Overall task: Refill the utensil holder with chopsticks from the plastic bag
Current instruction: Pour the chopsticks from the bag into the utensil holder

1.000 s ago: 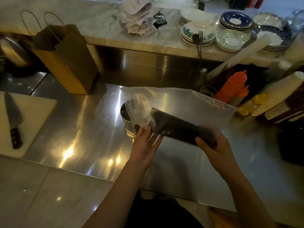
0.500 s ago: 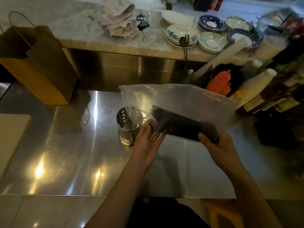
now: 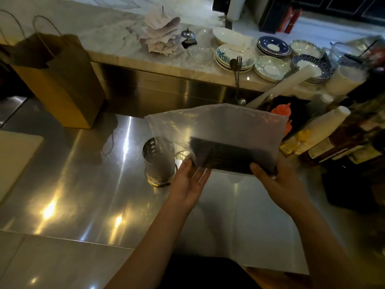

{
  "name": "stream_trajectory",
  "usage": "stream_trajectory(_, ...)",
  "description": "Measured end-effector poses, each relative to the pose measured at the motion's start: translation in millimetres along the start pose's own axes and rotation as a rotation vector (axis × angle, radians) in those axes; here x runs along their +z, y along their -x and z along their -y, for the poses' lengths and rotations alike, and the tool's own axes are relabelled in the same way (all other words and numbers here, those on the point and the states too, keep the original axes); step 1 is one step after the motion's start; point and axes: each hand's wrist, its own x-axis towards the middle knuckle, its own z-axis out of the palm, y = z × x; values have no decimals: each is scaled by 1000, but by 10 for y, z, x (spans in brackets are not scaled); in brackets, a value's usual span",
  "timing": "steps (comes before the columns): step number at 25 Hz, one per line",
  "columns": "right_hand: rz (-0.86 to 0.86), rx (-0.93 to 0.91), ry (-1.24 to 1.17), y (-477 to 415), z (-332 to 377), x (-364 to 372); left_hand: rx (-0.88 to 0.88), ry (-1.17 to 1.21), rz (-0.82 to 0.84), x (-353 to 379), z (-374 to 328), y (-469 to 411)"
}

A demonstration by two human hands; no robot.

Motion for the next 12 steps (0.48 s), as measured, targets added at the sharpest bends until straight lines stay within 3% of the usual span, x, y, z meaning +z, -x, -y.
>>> stream_trajectory(12,131,-212,127,-332,266,-142,11,168,4,47,62,-76)
